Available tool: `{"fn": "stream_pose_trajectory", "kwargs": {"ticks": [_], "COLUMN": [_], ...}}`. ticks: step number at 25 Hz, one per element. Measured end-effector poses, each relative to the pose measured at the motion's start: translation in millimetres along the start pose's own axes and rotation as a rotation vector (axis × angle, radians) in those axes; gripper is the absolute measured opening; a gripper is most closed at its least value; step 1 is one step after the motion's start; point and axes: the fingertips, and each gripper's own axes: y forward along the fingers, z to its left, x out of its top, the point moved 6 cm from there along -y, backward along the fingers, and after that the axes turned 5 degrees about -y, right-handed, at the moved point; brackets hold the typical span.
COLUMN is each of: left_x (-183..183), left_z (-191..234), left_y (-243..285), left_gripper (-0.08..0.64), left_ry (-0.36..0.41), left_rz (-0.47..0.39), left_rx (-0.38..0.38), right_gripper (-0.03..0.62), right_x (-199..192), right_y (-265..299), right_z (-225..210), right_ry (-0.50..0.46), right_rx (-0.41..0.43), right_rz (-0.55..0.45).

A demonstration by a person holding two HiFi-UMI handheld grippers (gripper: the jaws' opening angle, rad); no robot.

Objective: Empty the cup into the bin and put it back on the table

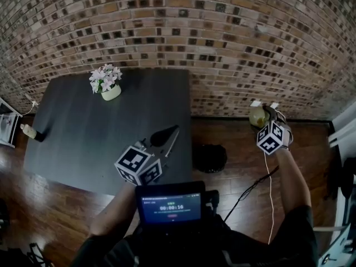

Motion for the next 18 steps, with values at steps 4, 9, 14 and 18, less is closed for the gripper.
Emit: {"fn": "stream_pose_trajectory", "kwargs": {"ticks": [4, 9, 14, 18], "left_x": [-1.1, -0.1, -2.8, -1.5], "left_z": [2.8, 2.3, 3.3, 1.2], "left_y": [-3.3, -8.6, -14.3, -16.9], "left_gripper": [0.003, 0.003, 0.003, 0.003], "left_ry": [-0.002, -0.017, -0.026, -0.028], "left_rz": [0.003, -0.003, 0.002, -0.011], "left_rx": [0.01, 0.014, 0.027, 0.019], "right_gripper": [0.39, 0.39, 0.39, 0.39], "right_x": [0.0, 1.2, -4.8, -2.9], "right_y": [-0.5, -5.1, -0.9, -4.4], "right_z": [0.4, -2.7, 0.8, -1.4], "right_ry": [-0.043, -0.099, -0.16, -0.176], "right_rx": [-0.004, -0.011, -0.004, -0.012], "right_rz": [0.029, 0.067, 0.114, 0.116]}}
